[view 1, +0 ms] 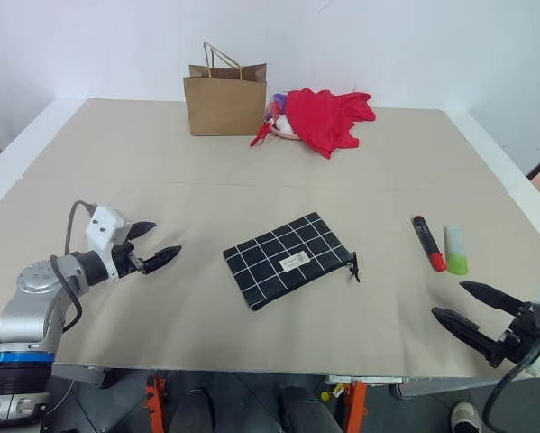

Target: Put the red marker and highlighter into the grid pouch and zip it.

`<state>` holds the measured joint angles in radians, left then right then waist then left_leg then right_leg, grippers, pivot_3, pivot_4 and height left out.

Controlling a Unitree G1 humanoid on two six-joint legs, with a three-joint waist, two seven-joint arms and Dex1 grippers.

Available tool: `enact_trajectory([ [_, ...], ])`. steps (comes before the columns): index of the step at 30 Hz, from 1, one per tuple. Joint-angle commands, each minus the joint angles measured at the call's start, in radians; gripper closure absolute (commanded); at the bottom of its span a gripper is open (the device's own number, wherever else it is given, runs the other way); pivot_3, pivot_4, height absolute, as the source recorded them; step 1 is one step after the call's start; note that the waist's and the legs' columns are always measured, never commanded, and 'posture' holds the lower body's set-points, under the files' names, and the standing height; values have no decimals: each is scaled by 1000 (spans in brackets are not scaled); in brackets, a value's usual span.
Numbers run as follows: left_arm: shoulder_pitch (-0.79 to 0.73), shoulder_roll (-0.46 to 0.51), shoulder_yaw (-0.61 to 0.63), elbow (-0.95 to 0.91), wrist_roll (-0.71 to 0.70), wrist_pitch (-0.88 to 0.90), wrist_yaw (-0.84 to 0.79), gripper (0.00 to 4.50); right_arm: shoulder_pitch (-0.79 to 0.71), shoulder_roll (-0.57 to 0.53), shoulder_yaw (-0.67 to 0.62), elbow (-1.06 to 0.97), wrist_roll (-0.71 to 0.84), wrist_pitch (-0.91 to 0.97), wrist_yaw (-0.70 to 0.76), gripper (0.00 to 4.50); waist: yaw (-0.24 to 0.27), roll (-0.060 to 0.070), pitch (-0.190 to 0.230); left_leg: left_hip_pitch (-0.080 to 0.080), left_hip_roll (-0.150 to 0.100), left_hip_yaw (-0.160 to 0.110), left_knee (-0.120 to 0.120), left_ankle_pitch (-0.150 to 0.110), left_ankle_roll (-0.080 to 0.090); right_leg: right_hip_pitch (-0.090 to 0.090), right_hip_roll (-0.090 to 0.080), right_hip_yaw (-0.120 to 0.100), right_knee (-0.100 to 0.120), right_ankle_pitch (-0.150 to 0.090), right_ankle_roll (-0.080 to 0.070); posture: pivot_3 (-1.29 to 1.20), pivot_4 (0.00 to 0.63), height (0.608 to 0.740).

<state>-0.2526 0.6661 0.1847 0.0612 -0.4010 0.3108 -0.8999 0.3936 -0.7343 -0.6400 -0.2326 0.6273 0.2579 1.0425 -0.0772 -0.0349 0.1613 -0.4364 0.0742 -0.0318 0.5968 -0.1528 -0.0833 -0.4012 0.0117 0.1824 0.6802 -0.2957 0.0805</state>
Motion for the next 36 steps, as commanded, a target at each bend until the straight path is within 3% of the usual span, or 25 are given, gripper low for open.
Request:
enact_trajectory([
  [1, -8, 21, 15, -13, 5, -40, -17, 3, -13, -16, -29, -22, 14, -3, -1, 65, 0, 0, 0, 0, 0, 0, 0, 0, 0, 0, 0, 0, 0, 0, 0, 0, 150, 740],
  [27, -50, 9, -3, 20, 14, -109, -77, 3, -59, -6, -6, -38, 5, 21, -33, 65, 0, 0, 0, 0, 0, 0, 0, 0, 0, 0, 0, 0, 0, 1, 1, 0, 150, 740],
  [36, -42, -14, -51, -40, -6, -90, -128, 3, -153, -5, 42, -38, 23, 59, -72, 65, 0, 0, 0, 0, 0, 0, 1, 0, 0, 1, 0, 0, 0, 3, 4, 0, 150, 740],
])
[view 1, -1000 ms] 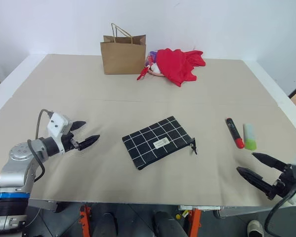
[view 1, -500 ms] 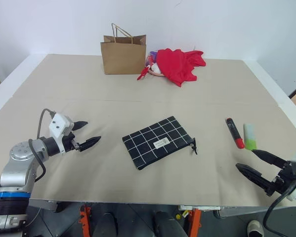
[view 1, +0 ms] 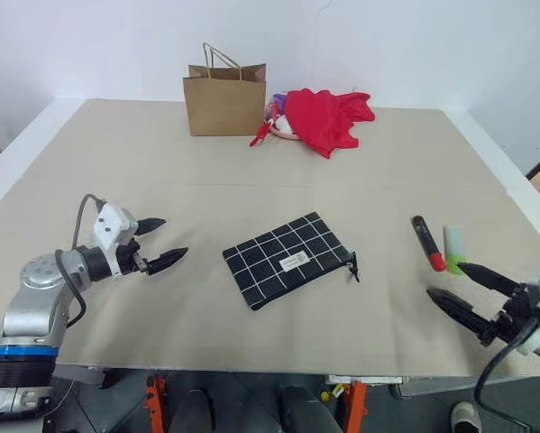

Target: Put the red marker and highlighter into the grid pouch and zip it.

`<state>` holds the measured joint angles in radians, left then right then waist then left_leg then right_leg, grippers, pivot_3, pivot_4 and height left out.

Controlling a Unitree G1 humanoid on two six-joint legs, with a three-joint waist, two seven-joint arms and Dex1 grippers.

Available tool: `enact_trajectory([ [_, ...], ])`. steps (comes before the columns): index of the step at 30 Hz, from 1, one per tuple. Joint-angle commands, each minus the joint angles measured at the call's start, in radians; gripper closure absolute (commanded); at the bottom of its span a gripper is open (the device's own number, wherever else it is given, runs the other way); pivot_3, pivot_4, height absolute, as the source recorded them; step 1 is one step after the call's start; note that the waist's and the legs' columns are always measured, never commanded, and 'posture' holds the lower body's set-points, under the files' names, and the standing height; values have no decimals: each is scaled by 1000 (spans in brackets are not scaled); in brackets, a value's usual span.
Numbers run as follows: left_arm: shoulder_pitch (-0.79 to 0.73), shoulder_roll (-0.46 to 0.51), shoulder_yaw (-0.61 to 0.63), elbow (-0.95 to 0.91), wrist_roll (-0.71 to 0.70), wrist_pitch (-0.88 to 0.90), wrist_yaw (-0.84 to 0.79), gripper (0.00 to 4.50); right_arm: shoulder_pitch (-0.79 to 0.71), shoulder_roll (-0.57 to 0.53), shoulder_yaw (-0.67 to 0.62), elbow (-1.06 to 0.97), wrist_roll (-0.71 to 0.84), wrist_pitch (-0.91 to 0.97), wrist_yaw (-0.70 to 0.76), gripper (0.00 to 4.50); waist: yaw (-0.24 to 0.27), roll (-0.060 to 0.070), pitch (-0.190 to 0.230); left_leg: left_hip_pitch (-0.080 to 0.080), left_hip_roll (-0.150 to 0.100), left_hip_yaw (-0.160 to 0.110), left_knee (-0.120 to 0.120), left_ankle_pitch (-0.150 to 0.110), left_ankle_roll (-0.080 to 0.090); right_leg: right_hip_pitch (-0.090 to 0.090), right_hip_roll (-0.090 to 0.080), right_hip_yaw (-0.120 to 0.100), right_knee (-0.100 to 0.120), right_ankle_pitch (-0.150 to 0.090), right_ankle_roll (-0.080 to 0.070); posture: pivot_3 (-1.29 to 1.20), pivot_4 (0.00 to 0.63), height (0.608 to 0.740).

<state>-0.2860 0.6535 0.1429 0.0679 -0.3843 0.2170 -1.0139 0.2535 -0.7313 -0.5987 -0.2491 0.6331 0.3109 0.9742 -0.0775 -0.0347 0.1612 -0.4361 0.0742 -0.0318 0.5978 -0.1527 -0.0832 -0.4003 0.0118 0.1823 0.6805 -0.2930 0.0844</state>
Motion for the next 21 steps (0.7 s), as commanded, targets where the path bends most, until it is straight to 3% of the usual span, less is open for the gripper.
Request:
enact_trajectory([
  [1, -13, -6, -19, -52, -24, 7, -18, 3, -18, -10, 13, -26, 14, 10, -3, 65, 0, 0, 0, 0, 0, 0, 0, 0, 0, 0, 0, 0, 0, 0, 0, 0, 150, 740],
  [11, 2, -19, -125, -141, -27, 9, -93, 3, -104, 31, 148, -100, 29, 54, -53, 65, 0, 1, 0, 0, 0, 0, 1, 0, 0, 0, 0, 0, 0, 0, 1, 0, 150, 740],
  [21, -5, -41, -230, -175, -10, -36, -171, 3, -358, 74, 344, -27, -22, 83, -100, 65, 0, 2, -1, 0, 0, 0, 2, 0, 0, 1, 0, 0, 1, 1, 1, 0, 150, 740],
])
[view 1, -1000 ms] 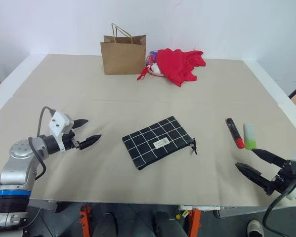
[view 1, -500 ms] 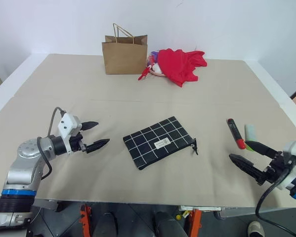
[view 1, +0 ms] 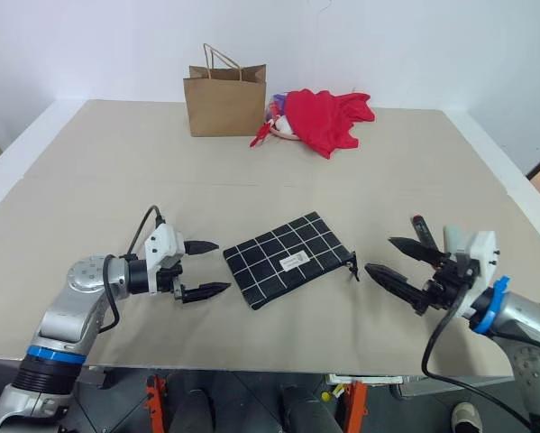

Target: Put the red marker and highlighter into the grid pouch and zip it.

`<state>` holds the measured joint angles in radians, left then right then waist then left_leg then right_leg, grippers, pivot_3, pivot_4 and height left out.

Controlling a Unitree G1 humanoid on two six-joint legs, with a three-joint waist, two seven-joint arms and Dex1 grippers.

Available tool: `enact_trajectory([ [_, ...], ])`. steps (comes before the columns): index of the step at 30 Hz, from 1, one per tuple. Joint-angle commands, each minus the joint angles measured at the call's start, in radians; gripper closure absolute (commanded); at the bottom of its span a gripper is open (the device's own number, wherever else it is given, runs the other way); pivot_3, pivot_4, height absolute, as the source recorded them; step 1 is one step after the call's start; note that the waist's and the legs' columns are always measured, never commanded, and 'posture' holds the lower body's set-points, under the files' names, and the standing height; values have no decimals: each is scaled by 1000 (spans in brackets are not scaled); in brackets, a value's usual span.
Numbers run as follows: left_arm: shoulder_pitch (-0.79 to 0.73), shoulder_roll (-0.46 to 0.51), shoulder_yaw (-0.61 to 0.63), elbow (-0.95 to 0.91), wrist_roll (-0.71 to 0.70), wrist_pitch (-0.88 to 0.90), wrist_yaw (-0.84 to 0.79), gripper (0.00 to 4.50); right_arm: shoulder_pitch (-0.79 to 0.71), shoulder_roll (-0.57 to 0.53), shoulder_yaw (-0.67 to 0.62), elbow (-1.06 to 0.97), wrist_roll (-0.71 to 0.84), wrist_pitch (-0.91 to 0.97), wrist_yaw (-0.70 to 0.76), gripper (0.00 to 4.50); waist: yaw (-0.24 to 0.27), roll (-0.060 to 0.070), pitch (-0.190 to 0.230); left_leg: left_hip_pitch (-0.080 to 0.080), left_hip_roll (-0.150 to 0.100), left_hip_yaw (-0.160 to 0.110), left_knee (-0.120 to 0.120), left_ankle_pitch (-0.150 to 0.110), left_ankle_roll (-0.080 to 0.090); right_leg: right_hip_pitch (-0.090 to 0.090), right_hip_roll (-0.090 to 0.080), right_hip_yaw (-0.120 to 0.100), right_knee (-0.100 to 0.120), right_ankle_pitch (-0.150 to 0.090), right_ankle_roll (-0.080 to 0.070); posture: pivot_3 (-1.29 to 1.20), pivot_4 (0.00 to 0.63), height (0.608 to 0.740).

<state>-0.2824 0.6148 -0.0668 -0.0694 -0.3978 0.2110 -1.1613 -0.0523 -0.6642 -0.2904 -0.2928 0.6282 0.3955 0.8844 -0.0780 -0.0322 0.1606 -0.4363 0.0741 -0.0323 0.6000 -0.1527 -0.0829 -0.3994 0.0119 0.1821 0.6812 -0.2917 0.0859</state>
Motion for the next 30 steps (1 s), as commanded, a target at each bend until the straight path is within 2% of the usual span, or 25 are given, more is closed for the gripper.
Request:
enact_trajectory([
  [1, -10, -4, -30, -38, 7, -35, -30, 3, -80, 13, 55, 27, -24, 1, -16, 65, 0, 0, 0, 0, 0, 0, 0, 0, 0, 0, 0, 0, 0, 0, 0, 0, 150, 740],
  [5, -9, -14, -63, -52, 7, -43, -51, 0, -195, 46, 138, 89, -71, -3, -36, 1167, 0, 0, 0, 0, 0, 0, 0, 0, 0, 0, 0, 0, 0, 0, 0, 0, 150, 740],
  [7, -7, -21, -77, -61, 7, -43, -54, 0, -239, 65, 173, 118, -100, -9, -49, 2101, -2, 1, 0, 0, 0, 0, 0, 0, 0, 0, 0, 0, 0, 0, 0, 0, 150, 740],
  [8, -7, -23, -82, -64, 7, -45, -56, 0, -253, 71, 186, 128, -112, -10, -50, 2703, -1, 1, 0, 0, 0, 0, 0, 0, 0, 0, 0, 0, 0, 0, 0, 0, 150, 740],
  [9, -6, -25, -87, -68, 8, -46, -55, 0, -268, 79, 200, 139, -123, -13, -52, 3055, 0, 1, 0, 0, 0, 0, 0, 0, 0, 0, 0, 0, 0, 0, 0, 0, 150, 740],
  [10, -5, -27, -92, -72, 9, -47, -55, 0, -282, 88, 212, 151, -133, -15, -56, 3927, 0, 1, 0, 0, 0, -1, 0, 0, 0, 0, 0, 0, 0, 0, 0, 0, 150, 740],
  [12, -3, -28, -103, -81, 12, -53, -59, 0, -297, 100, 231, 167, -148, -17, -55, 4449, 0, 1, 0, -1, 0, -1, 0, 0, 0, 0, 0, 0, 0, -1, 0, 0, 150, 740],
  [21, -2, -44, -150, -91, 53, -116, -74, 0, -312, 132, 299, 285, -260, -100, -50, 4449, 1, 1, 0, -1, 0, -1, 0, 0, 1, 0, 0, 0, 0, 0, 0, 0, 150, 740],
  [30, -1, -75, -183, -40, 123, -245, -59, 0, -320, 171, 297, 439, -337, -175, -87, 4449, 1, 1, 0, -1, 0, -1, 0, 0, 1, 0, 0, 0, 0, 0, 0, 0, 150, 740],
])
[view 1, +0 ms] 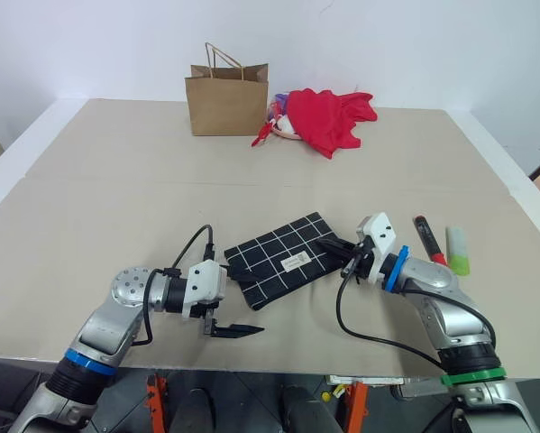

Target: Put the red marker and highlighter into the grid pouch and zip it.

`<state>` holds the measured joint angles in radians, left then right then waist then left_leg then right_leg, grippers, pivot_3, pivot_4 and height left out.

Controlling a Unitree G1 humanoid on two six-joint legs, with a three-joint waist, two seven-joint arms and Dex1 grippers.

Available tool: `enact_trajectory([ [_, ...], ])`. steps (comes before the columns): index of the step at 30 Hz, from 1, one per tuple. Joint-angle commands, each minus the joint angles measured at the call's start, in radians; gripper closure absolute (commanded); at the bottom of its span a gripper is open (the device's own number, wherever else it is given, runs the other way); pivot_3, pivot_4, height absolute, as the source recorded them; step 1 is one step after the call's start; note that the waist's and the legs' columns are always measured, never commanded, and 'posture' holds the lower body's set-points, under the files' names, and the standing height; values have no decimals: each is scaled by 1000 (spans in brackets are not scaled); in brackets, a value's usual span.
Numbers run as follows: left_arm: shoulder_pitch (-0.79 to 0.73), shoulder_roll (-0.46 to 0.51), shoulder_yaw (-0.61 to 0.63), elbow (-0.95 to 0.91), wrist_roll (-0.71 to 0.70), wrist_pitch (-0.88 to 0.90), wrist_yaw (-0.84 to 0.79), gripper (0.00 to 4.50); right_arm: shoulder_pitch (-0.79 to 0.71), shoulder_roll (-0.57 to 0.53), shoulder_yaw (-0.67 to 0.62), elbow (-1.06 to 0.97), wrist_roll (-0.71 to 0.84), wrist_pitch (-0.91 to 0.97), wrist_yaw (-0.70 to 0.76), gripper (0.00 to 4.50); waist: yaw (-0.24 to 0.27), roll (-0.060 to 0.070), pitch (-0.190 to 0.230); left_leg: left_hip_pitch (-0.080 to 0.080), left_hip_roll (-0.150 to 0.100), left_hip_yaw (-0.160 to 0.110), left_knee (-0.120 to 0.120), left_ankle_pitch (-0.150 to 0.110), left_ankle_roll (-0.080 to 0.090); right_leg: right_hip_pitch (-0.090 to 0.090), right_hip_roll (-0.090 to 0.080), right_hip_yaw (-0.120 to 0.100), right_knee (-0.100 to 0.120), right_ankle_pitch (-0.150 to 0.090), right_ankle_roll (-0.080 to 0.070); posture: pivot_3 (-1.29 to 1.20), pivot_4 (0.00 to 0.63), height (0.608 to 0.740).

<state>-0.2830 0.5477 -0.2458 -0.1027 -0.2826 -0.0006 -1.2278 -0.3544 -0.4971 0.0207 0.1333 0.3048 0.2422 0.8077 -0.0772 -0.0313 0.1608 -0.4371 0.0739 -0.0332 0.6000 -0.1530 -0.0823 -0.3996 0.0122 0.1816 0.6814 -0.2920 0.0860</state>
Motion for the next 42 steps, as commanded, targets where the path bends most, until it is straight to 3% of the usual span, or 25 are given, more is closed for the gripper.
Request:
enact_trajectory([
  [1, 0, -11, -5, -5, 10, -37, 9, 0, -17, 8, -13, 21, -19, -25, -13, 4449, 0, 0, 0, 0, 0, 0, 0, 0, 0, 0, 0, 0, 0, 0, 0, 0, 150, 740],
  [7, 0, -23, 6, 5, 40, -85, 34, 0, 5, 26, -18, 41, -27, -43, -25, 4449, 0, 0, 0, 0, 0, 0, 0, 0, 0, 1, 0, 0, 0, 0, 0, 0, 150, 740],
  [20, -29, -31, -15, 212, 293, -573, 186, 0, 14, 34, -22, -2, -17, -23, -37, 4449, 0, 0, 0, 3, 0, 0, 1, 0, 0, 3, 0, 0, 0, 0, 0, 0, 150, 740],
  [27, -68, -63, -43, 297, 412, -636, 308, 0, 22, 40, -28, -48, -9, 5, -50, 4449, 0, 1, -1, 4, 0, 0, 1, 0, 0, 5, 0, 0, 0, 0, 0, 0, 150, 740],
  [38, -140, -70, -110, 370, 447, -638, 329, 0, 39, 37, -33, -83, -7, 25, -48, 4449, 0, 1, -1, 7, 0, 0, 1, 0, 0, 9, 0, 0, 0, 0, 1, 0, 150, 740],
  [40, -164, -66, -129, 413, 467, -666, 324, 254, 40, 37, -33, -86, -6, 27, -46, 4487, 0, 1, -1, 8, -1, 0, 1, 0, 0, 9, 0, 0, 0, 0, 1, 0, 150, 740],
  [42, -189, -65, -142, 444, 473, -685, 326, 955, 41, 38, -31, -90, -6, 29, -44, 4500, 0, 1, -1, 8, -1, 0, 1, 1, 1, 10, 0, 0, 0, 0, 1, 0, 150, 740],
])
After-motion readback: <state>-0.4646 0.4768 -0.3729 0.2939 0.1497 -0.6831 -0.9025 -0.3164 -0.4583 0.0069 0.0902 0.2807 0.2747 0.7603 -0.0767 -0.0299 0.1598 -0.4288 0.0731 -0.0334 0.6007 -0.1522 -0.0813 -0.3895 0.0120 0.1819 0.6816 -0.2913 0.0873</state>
